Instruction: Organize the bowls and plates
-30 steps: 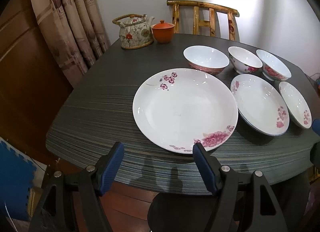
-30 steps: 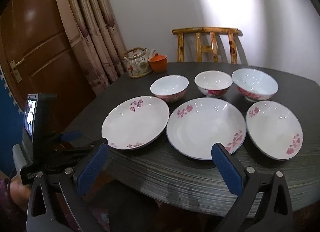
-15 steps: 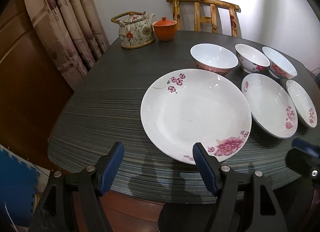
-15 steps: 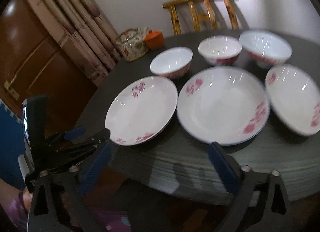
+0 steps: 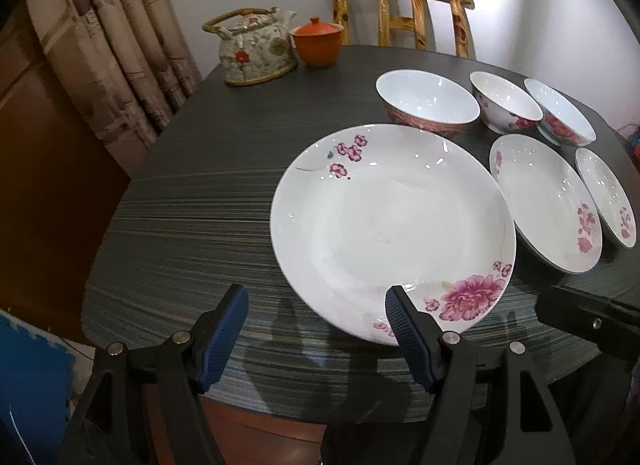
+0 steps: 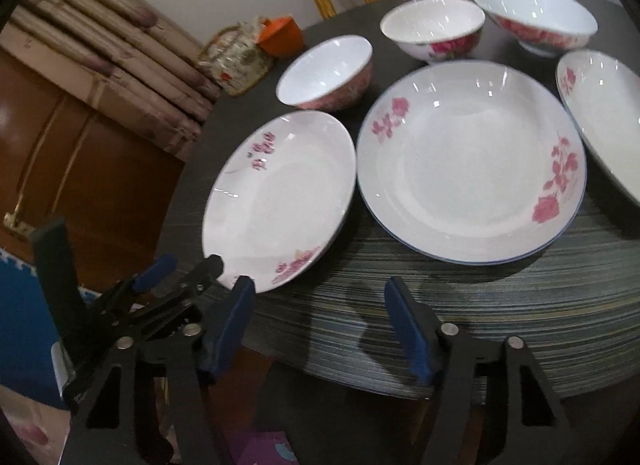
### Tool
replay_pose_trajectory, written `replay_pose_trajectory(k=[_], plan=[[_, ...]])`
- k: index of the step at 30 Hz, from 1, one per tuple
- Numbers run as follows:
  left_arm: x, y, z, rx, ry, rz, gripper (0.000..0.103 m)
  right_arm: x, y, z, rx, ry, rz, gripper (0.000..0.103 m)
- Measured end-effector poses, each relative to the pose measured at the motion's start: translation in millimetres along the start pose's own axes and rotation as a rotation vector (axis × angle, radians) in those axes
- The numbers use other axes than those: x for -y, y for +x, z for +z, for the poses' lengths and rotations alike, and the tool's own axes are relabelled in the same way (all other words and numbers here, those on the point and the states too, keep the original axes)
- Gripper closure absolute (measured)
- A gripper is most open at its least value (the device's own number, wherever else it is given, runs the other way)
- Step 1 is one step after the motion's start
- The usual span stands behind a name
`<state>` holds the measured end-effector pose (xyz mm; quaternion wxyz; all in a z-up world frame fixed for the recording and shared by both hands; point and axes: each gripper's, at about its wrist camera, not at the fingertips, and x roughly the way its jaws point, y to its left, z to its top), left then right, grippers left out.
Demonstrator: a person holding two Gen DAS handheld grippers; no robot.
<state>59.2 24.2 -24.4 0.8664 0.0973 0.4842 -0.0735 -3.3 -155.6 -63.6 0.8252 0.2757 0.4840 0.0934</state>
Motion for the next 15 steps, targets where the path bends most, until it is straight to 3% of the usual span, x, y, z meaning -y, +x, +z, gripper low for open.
replay_pose_trajectory(k=[9,12,15], plan=[[-10.8,20.5,8.8,-0.043,0.002,-0.02,0.033,7.7,25.7,14.2,-0.048,0.095,0.006,0.038],[-15.9,32.0,9.9,-0.086,-0.022,-0.079,0.061,9.3,34.7,20.7,-0.06,0.113,0.005,0.038],[-25.6,42.8,12.6,-0.11,-0.076,-0.136,0.067,11.8,42.4,26.6,-0.072,0.13,0.003,0.046]])
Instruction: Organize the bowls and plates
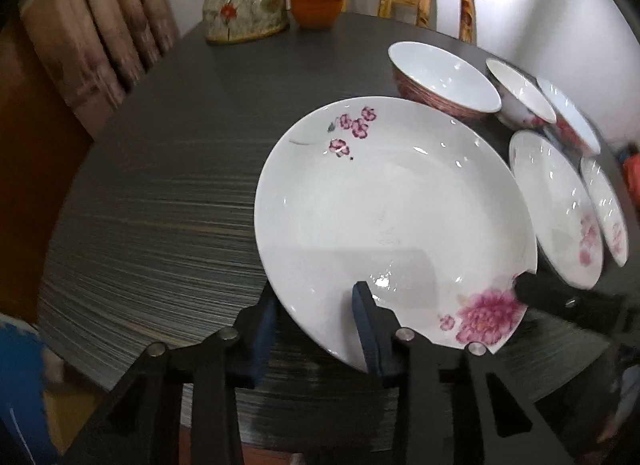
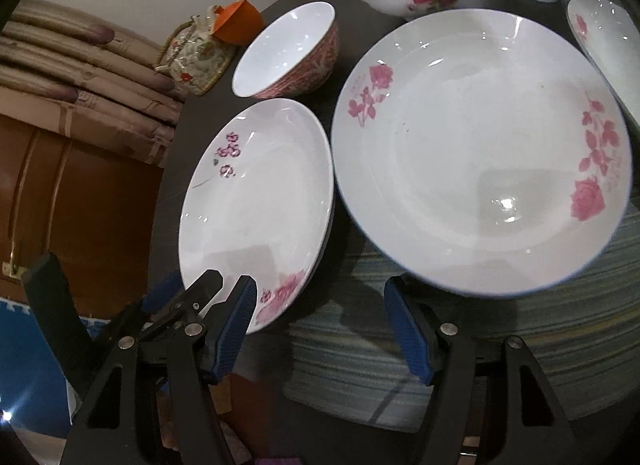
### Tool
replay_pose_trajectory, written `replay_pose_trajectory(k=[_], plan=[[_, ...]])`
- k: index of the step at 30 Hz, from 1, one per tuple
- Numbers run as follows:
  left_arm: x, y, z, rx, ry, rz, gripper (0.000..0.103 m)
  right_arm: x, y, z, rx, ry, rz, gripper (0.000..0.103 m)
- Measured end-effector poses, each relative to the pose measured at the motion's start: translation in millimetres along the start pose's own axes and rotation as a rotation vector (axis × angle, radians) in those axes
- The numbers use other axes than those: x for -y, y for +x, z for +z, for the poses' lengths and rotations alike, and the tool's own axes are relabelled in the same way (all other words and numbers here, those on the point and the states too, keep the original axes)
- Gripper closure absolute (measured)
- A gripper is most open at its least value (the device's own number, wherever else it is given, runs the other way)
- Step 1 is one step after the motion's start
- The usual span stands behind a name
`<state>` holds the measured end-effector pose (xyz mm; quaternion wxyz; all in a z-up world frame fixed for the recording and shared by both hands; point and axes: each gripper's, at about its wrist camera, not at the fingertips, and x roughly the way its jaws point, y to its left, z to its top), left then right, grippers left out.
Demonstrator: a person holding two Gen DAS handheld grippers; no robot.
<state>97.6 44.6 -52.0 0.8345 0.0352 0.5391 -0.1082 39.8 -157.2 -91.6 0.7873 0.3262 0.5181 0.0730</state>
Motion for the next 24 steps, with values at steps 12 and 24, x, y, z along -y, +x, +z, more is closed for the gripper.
replay_pose_trajectory(k=[12,24], plan=[[-16.5,4.0,9.9,0.003,-0.075,-0.067,0.08,-11.7,18.0,9.4,-0.046,-0.057,-0.017,0.087],[-74.6,-8.6,1.7,-0.014,-0.182,-0.012,0.081,-50.3,47.8,8.6,-0.132,-0.162,0.029,0.087]])
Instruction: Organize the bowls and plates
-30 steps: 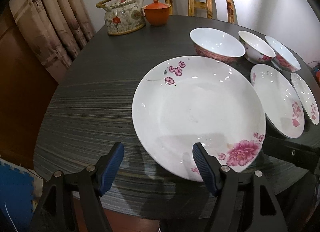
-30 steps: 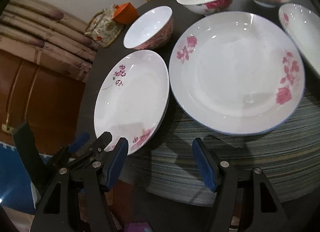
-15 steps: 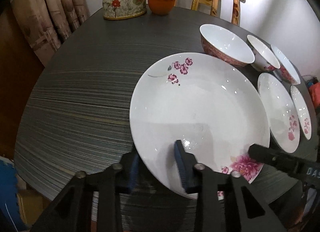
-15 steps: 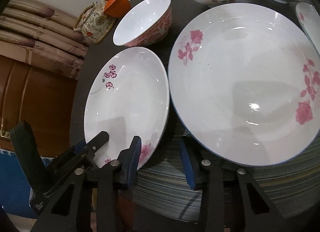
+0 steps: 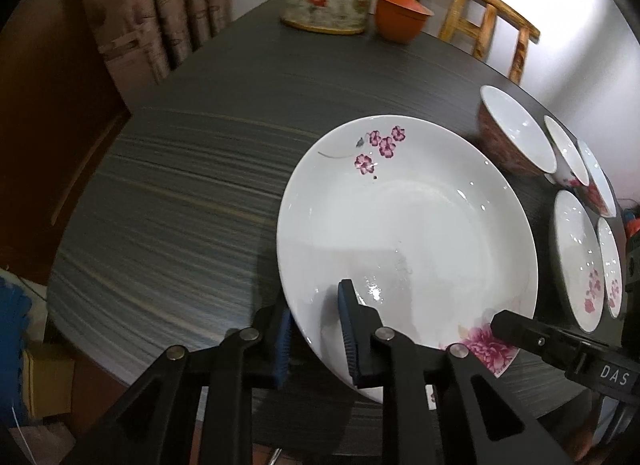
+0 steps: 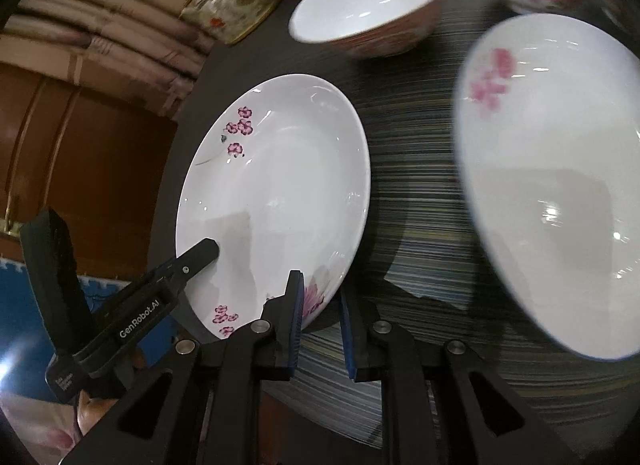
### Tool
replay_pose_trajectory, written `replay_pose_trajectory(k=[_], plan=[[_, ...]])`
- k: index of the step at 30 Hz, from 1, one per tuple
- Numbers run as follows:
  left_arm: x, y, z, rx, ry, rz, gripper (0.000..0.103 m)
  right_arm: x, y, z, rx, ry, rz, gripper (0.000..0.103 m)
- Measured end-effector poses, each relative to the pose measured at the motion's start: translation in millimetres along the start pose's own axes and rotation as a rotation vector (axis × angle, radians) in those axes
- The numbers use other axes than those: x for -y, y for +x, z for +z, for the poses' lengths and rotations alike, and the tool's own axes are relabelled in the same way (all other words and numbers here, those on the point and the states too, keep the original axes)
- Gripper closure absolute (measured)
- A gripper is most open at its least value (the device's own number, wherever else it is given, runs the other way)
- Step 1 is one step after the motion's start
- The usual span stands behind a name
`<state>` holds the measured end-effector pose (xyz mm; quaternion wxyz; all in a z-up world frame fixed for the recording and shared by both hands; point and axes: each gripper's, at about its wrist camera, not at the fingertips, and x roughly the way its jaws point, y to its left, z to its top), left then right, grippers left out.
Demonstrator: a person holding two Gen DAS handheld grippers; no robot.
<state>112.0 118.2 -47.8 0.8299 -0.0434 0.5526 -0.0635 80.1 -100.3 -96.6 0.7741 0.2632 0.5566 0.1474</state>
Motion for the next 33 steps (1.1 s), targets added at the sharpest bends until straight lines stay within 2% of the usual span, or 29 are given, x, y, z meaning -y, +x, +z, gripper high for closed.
replay_pose_trajectory(k=[4,6,9,10,12,14,17,19,21,22,24,26,28,33], plan=[[-11.1,-5.6,-5.5,0.02,-0.004,0.026,0.082,-10.5,8.5,-0.8,-0.012,-0.016,0.008,0.087],[-6.4,-13.5,-7.0,0.058,0.039,0.08,0.082,-13.5,10.1,-1.2,-0.014,-0.029,0.006,0.086],[-1.1,-24.2,-5.8,0.088,0.064,0.118,0.082,-8.5,1.8,-4.5,0.003,-0.03,0.014,0.082],[1.2,-26.3,-4.0,0.094,0.065,0.119,0.081,-6.8,-4.5,-4.6,0.016,-0.033,0.009,0.08],[3.2,-33.3,-4.3,0.101,0.063,0.134,0.079,-1.8,-16.4,-5.8,0.044,-0.036,0.018,0.066],[3.9,-44.8,-5.8,0.119,0.049,0.165,0.079,11.0,-38.4,-8.2,0.071,-0.01,0.057,0.064],[14.1,-66.8,-9.5,0.173,0.069,0.177,0.078,31.2,-71.4,-15.1,0.122,0.012,0.064,0.064],[27.9,-80.0,-12.4,0.193,0.092,0.142,0.076,58.1,-103.6,-26.0,0.167,0.044,0.059,0.064],[49.9,-89.4,-15.7,0.188,0.122,0.051,0.074,81.7,-125.3,-31.5,0.192,0.078,0.036,0.064],[70.1,-91.5,-16.8,0.165,0.156,-0.027,0.074,97.0,-136.2,-34.8,0.2,0.103,0.021,0.064],[103.2,-92.0,-18.6,0.139,0.21,-0.101,0.073,110.7,-145.2,-36.5,0.212,0.14,-0.003,0.064],[131.8,-85.2,-16.3,0.121,0.25,-0.136,0.073,133.1,-154.9,-37.5,0.228,0.177,-0.028,0.064],[161.0,-67.5,-8.5,0.081,0.274,-0.136,0.073,145.6,-155.1,-34.4,0.229,0.21,-0.029,0.064],[192.5,-27.0,6.4,-0.006,0.294,-0.138,0.073,167.8,-150.1,-24.1,0.231,0.272,-0.001,0.064]])
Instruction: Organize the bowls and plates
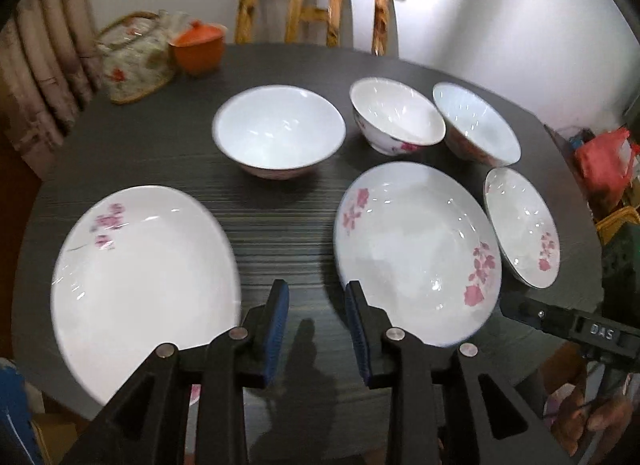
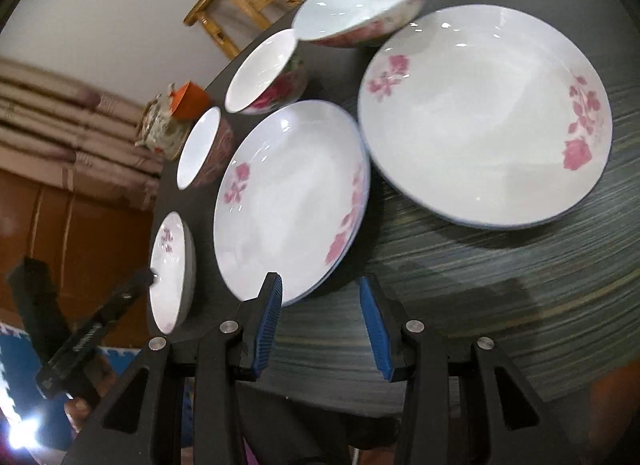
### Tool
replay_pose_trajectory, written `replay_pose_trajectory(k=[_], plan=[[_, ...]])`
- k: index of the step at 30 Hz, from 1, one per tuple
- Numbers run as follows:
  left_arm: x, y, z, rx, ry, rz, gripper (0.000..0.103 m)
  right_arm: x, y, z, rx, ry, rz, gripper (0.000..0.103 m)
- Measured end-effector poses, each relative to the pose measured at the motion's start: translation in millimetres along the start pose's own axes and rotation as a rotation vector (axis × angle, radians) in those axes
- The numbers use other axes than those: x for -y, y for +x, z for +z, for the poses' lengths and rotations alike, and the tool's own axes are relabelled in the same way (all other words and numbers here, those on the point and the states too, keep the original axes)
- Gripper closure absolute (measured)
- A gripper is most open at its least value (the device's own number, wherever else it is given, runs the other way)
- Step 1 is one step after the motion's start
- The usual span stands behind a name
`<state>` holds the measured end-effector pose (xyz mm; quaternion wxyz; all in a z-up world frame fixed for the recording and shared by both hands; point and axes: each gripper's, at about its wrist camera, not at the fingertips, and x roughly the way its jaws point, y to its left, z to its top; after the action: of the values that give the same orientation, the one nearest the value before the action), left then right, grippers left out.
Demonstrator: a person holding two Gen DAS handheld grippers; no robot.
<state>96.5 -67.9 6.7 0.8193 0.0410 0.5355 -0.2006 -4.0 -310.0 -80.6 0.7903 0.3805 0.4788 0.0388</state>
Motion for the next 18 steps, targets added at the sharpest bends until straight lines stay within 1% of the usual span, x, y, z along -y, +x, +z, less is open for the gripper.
replay_pose_trajectory(k=[6,10,13,15,18], plan=[[9.1,36.7,14.9,-0.078,-0.006,0.001,0.073,8.8,12.1,17.1,-0.01,0.048,0.023,0.064],[7.5,50.4,23.4,-0.104,-0.015,-0.013,0.073,12.6,15.0,26.1,-0.014,0.058,0.029,0.066],[7.4,57.7,26.3,-0.109,-0.014,-0.032,0.073,15.6,14.9,30.7,-0.018,0.057,0.026,0.073],[4.9,65.3,27.0,-0.127,-0.023,-0.047,0.073,14.6,17.3,34.0,-0.019,0.053,0.019,0.081],[-0.5,71.2,26.3,-0.132,-0.036,-0.07,0.076,16.9,19.0,37.4,-0.024,0.055,0.016,0.085]])
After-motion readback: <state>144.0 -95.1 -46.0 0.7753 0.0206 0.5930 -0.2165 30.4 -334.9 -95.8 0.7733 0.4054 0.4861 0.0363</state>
